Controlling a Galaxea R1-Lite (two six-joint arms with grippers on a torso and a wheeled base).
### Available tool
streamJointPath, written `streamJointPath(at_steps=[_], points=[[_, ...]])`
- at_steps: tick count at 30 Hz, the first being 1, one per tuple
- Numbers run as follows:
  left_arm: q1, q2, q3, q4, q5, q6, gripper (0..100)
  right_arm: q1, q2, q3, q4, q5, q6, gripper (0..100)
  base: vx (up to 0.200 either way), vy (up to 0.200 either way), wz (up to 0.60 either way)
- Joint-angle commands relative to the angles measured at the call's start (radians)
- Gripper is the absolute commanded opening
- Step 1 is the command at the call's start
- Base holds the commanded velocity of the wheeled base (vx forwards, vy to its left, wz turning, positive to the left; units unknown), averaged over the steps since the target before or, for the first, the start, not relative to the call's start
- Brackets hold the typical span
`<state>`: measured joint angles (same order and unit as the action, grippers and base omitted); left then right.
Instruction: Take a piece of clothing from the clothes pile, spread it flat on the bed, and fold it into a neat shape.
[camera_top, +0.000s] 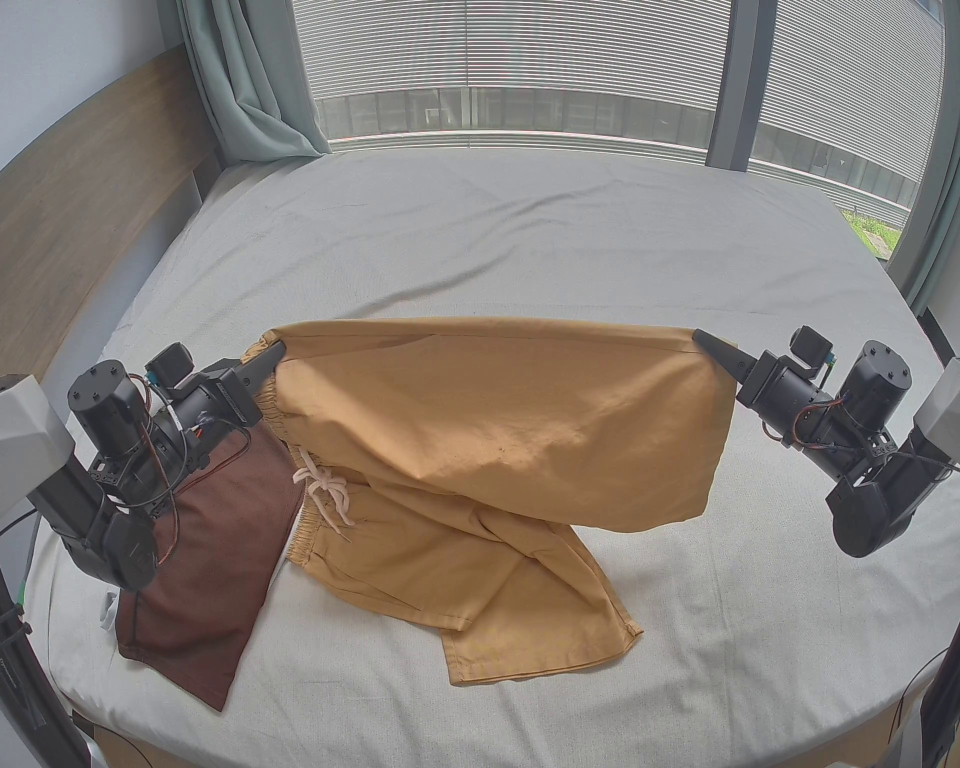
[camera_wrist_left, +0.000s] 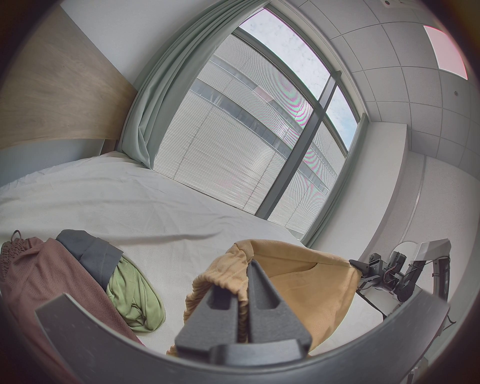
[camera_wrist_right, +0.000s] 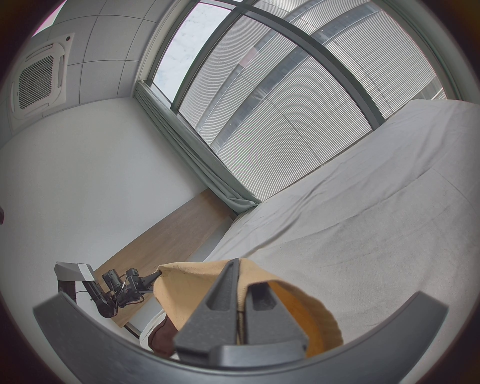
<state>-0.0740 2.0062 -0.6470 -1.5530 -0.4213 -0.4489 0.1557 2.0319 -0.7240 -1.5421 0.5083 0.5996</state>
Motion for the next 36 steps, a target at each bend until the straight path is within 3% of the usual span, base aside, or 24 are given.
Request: streamJointPath(at_steps=[1, 36], points=[[-0.006, 0.045, -0.029, -0.001, -0.001, -0.001, 0, -0.002, 0.059, -0.031, -0.001, 0.003, 0.0, 0, 0.0, 0.0, 0.0], [-0.012, 0.355, -0.41, -0.001, 0.091, -0.082, 0, -0.013, 0.396, -0.468, 0.002, -0.005, -0.003, 0, 0.0, 0.0, 0.0]])
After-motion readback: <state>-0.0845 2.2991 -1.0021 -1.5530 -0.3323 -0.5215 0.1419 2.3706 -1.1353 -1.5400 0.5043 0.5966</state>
